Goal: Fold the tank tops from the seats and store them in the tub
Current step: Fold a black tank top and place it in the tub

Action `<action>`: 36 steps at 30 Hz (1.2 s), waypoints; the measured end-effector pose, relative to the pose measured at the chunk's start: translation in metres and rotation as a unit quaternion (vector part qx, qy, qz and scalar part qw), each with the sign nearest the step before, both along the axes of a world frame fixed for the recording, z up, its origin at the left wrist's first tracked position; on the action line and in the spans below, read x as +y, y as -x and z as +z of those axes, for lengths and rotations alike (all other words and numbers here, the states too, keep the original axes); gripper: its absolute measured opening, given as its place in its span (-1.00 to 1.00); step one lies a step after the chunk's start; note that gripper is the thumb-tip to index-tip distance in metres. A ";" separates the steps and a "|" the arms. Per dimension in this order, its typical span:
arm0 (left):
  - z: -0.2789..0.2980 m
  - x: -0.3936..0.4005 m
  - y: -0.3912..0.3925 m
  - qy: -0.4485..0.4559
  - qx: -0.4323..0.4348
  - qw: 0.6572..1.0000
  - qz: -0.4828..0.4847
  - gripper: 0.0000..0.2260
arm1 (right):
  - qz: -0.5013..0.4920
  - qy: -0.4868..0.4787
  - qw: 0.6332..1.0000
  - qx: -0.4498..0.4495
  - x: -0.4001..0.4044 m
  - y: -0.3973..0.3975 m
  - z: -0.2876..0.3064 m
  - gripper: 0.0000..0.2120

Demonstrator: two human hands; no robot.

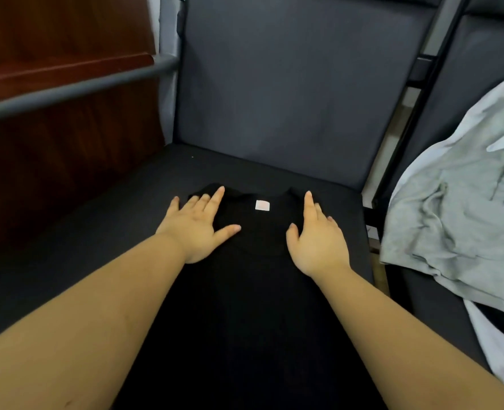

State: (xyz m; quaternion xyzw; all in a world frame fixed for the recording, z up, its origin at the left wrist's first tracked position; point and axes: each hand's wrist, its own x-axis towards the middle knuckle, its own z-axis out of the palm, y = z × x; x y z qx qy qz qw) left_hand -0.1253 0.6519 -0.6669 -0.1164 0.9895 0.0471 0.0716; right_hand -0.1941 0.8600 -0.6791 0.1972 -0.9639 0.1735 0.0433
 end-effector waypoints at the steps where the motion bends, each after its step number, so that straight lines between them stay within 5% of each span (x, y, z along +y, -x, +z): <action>1: -0.001 -0.002 0.006 0.018 0.004 1.000 -0.010 -0.30 | 0.002 0.010 1.000 0.009 -0.001 0.006 -0.002 -0.35; 7: -0.004 -0.006 0.020 0.090 0.065 0.992 -0.063 -0.38 | -0.031 0.034 0.994 0.097 -0.006 0.021 -0.010 -0.40; 9: -0.003 -0.001 0.011 0.115 0.166 0.976 -0.084 -0.42 | -0.031 0.043 0.976 0.211 -0.006 0.019 -0.011 -0.57; 11: 0.001 0.003 0.000 0.082 0.230 0.967 -0.076 -0.62 | -0.022 0.019 0.980 0.195 -0.005 0.017 -0.006 -0.76; 14: 0.005 0.008 -0.017 -0.004 0.103 0.995 -0.013 -0.72 | -0.002 -0.022 0.999 0.025 -0.001 0.017 0.006 -0.75; 18: 0.020 0.012 -0.039 -0.056 0.032 0.998 -0.004 -0.72 | 0.028 -0.003 0.996 -0.079 0.014 0.006 0.026 -0.59; 21: 0.038 0.019 -0.066 -0.074 -0.068 0.995 -0.013 -0.48 | 0.066 0.023 0.981 -0.182 0.034 -0.018 0.044 -0.43; 25: 0.035 0.035 -0.113 -0.045 -0.051 0.997 -0.027 -0.27 | 0.087 -0.109 0.989 -0.058 0.061 -0.058 0.044 -0.41; 29: 0.027 0.047 -0.148 0.028 0.090 0.994 0.053 -0.56 | 0.026 -0.038 0.998 0.035 0.088 -0.097 0.032 -0.57; 32: 0.029 0.046 -0.160 -0.010 0.016 0.994 0.108 -0.63 | 0.000 -0.012 1.000 0.009 0.101 -0.114 0.029 -0.80; 36: 0.042 0.047 -0.171 -0.103 -0.052 0.986 0.124 -0.72 | 0.016 0.015 0.998 -0.060 0.114 -0.125 0.026 -0.85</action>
